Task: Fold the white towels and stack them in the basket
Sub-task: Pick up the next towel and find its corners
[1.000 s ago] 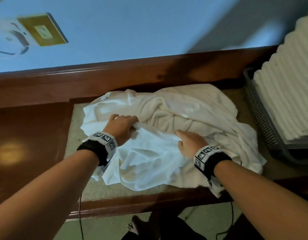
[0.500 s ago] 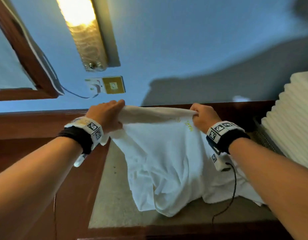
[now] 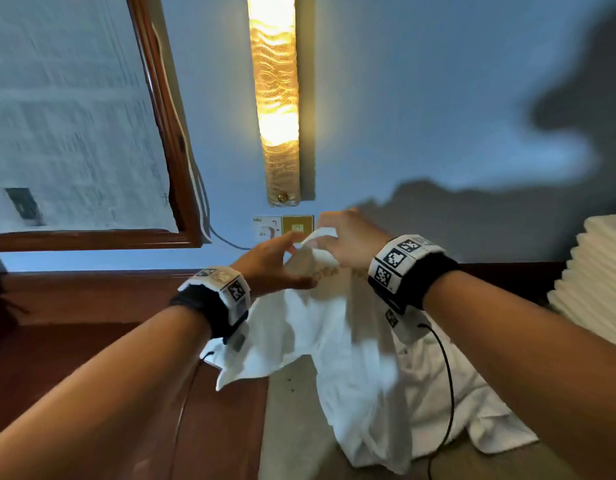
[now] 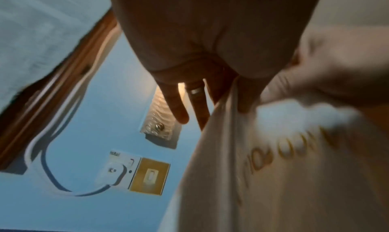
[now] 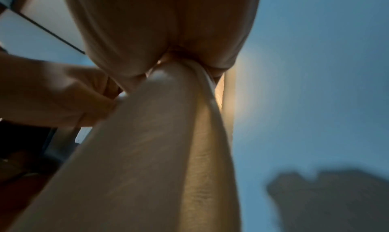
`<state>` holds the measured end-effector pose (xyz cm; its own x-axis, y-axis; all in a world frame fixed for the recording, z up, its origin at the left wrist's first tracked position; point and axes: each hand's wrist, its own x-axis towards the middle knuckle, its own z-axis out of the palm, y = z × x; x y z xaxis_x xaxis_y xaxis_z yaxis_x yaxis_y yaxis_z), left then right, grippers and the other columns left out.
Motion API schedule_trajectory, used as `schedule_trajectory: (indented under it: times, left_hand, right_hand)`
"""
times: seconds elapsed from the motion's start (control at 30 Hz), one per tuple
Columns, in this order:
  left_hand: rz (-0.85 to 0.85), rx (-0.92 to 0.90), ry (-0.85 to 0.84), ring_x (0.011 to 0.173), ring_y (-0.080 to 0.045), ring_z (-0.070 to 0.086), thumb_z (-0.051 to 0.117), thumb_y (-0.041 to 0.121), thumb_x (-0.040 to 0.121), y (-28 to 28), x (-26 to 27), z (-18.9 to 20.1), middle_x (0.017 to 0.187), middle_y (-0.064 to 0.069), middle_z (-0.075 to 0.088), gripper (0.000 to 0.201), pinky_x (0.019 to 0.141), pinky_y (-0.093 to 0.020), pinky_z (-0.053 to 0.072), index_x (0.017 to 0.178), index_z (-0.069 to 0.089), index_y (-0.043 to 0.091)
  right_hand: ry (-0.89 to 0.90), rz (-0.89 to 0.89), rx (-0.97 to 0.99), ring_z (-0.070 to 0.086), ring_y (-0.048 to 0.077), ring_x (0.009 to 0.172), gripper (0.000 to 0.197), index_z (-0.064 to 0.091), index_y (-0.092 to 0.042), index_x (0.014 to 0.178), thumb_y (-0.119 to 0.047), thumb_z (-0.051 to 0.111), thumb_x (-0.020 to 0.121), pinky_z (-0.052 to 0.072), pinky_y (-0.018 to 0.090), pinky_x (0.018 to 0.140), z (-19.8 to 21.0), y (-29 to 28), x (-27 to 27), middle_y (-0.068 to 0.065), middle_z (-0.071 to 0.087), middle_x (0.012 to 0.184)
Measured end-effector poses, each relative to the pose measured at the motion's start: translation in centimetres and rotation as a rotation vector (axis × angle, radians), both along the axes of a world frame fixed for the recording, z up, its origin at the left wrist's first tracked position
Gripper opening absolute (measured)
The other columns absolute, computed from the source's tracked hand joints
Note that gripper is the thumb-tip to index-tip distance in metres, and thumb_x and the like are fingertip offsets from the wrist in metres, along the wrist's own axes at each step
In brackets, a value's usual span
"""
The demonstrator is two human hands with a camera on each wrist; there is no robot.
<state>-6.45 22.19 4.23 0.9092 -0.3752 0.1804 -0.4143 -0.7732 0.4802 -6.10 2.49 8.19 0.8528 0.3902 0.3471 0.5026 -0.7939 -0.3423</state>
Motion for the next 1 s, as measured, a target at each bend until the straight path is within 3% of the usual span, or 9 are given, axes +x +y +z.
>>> schedule_trajectory:
  times: [0.07, 0.13, 0.23, 0.4, 0.57, 0.7, 0.83, 0.93, 1.0]
  left_hand:
    - [-0.016, -0.083, -0.112, 0.087, -0.023, 0.06, 0.069, 0.029, 0.09, -0.9, 0.1, -0.5, 0.095, -0.005, 0.068, 0.022, 0.081, -0.035, 0.048, 0.105, 0.067, 0.013]
    - [0.006, -0.107, -0.137, 0.078, -0.026, 0.059, 0.062, 0.016, 0.095, 0.3, 0.4, 0.1, 0.079, -0.008, 0.067, 0.015, 0.073, -0.035, 0.046, 0.085, 0.067, 0.006]
    - [-0.018, -0.03, -0.091, 0.089, -0.023, 0.064, 0.057, 0.011, 0.098, 3.3, 0.3, 1.3, 0.091, -0.007, 0.071, 0.018, 0.079, -0.032, 0.048, 0.096, 0.075, 0.008]
    - [0.01, 0.049, -0.109, 0.092, -0.026, 0.063, 0.051, 0.008, 0.1, 7.5, 0.5, 2.4, 0.094, -0.008, 0.07, 0.022, 0.075, -0.031, 0.044, 0.1, 0.074, 0.008]
    - [0.121, 0.019, -0.106, 0.088, -0.026, 0.065, 0.054, 0.006, 0.098, 11.5, 1.3, 0.9, 0.087, -0.005, 0.068, 0.022, 0.073, -0.029, 0.041, 0.097, 0.075, 0.011]
    - [0.263, -0.048, -0.083, 0.096, -0.03, 0.066, 0.064, 0.015, 0.095, 12.6, 1.5, -1.0, 0.095, -0.005, 0.07, 0.009, 0.079, -0.033, 0.046, 0.098, 0.071, 0.02]
    - [0.038, -0.148, 0.128, 0.102, -0.015, 0.062, 0.086, 0.046, 0.073, 7.5, -0.1, -2.2, 0.115, 0.003, 0.062, 0.071, 0.094, -0.031, 0.048, 0.135, 0.053, 0.031]
    - [-0.054, -0.284, 0.069, 0.073, -0.018, 0.062, 0.078, 0.049, 0.078, 3.7, 0.1, -3.6, 0.082, -0.001, 0.067, 0.032, 0.073, -0.034, 0.049, 0.096, 0.064, 0.027]
    - [-0.043, -0.24, -0.003, 0.06, -0.012, 0.047, 0.068, 0.027, 0.09, 3.7, 0.8, -4.1, 0.062, 0.003, 0.052, 0.028, 0.065, -0.033, 0.038, 0.068, 0.054, 0.02]
  right_hand:
    - [0.013, 0.005, -0.17, 0.059, 0.028, 0.092, 0.007, 0.061, -0.024, 0.096, -0.029, 0.059, 0.091, 0.045, 0.034, 0.074, 0.0, 1.8, -0.8, 0.004, 0.065, 0.095]
    - [0.07, 0.004, -0.274, 0.059, 0.032, 0.096, 0.01, 0.058, -0.022, 0.101, -0.022, 0.053, 0.092, 0.04, 0.034, 0.072, -0.5, 2.0, -1.1, 0.01, 0.064, 0.104]
    - [0.136, -0.076, -0.389, 0.059, 0.031, 0.101, 0.013, 0.053, -0.025, 0.092, -0.013, 0.049, 0.091, 0.035, 0.032, 0.071, -1.7, 0.6, -1.2, 0.011, 0.065, 0.108]
    - [0.264, -0.226, -0.351, 0.066, 0.026, 0.096, 0.034, 0.046, -0.031, 0.065, -0.005, 0.054, 0.084, 0.047, 0.029, 0.075, -4.7, -2.7, -1.3, 0.005, 0.069, 0.094]
    - [0.293, -0.345, -0.294, 0.065, 0.027, 0.101, 0.034, 0.058, -0.033, 0.072, 0.0, 0.057, 0.083, 0.037, 0.023, 0.071, -4.3, -5.0, -1.5, 0.009, 0.072, 0.102]
    - [0.167, -0.355, -0.145, 0.064, 0.031, 0.104, 0.026, 0.073, -0.018, 0.096, -0.001, 0.057, 0.082, 0.046, 0.031, 0.079, -3.0, -3.2, -0.4, 0.012, 0.072, 0.105]
    - [0.107, -0.125, -0.074, 0.065, 0.027, 0.096, 0.018, 0.071, -0.024, 0.095, -0.018, 0.067, 0.079, 0.05, 0.034, 0.079, -1.3, 2.0, -0.3, 0.004, 0.072, 0.098]
    - [0.122, -0.012, -0.235, 0.061, 0.026, 0.093, 0.013, 0.068, -0.026, 0.092, -0.03, 0.064, 0.081, 0.047, 0.034, 0.075, -1.3, 5.2, -0.7, 0.001, 0.068, 0.097]
    - [0.088, 0.026, -0.302, 0.06, 0.028, 0.093, 0.005, 0.064, -0.023, 0.085, -0.027, 0.062, 0.086, 0.04, 0.032, 0.07, -1.9, 5.7, -0.3, 0.002, 0.065, 0.094]
